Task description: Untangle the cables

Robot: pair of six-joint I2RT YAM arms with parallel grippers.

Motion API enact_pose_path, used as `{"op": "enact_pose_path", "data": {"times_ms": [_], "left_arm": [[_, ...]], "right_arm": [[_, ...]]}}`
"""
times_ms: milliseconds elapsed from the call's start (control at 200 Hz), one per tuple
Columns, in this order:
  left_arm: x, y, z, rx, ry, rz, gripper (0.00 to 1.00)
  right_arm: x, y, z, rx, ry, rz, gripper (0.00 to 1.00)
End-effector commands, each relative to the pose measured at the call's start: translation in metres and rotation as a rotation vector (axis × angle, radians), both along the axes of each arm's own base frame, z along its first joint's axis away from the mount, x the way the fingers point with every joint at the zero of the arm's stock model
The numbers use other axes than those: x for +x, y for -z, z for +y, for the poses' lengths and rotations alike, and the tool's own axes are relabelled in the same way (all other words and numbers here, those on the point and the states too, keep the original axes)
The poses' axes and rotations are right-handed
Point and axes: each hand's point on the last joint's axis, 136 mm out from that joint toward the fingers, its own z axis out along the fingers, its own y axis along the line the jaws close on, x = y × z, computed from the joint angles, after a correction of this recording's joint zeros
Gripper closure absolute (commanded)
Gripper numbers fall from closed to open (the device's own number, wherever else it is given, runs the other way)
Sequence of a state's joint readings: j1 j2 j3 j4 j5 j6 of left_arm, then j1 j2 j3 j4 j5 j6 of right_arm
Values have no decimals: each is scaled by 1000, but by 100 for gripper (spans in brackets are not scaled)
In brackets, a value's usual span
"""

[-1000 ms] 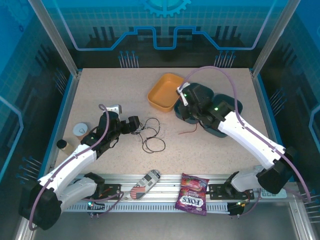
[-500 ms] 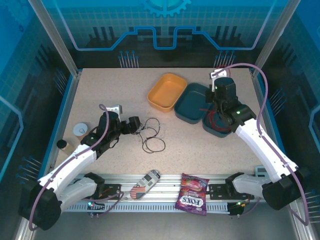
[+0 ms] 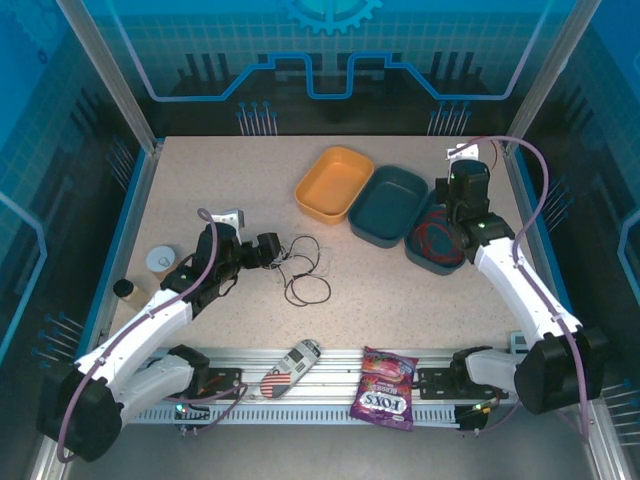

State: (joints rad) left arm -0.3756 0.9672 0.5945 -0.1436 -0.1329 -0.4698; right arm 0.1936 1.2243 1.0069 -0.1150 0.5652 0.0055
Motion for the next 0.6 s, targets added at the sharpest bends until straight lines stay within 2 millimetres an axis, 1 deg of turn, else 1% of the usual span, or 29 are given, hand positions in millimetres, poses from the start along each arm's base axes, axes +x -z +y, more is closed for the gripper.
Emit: {"op": "enact_pose_path", "data": {"times_ms": [0, 145, 235, 275, 510, 595], "left_arm": [[-1, -1, -1, -8, 18, -15, 1], [-1, -1, -2, -8, 21, -13, 1], [-2, -1, -1, -5, 21, -13, 1], [-2, -1, -1, -5, 20, -14, 1], [-1, 1, -1, -5, 21, -11, 1], [-2, 2, -2, -7, 23, -9, 1]], "right_arm": [[5, 21, -3, 31, 11, 15, 100], [4, 55, 2, 87, 6, 84, 100], [-1, 73, 7, 143, 6, 133, 100], [-5, 81, 7, 171, 26, 162, 100], [-23, 118, 11, 279, 77, 293, 100], [-25, 128, 15, 300, 77, 336, 100]]}}
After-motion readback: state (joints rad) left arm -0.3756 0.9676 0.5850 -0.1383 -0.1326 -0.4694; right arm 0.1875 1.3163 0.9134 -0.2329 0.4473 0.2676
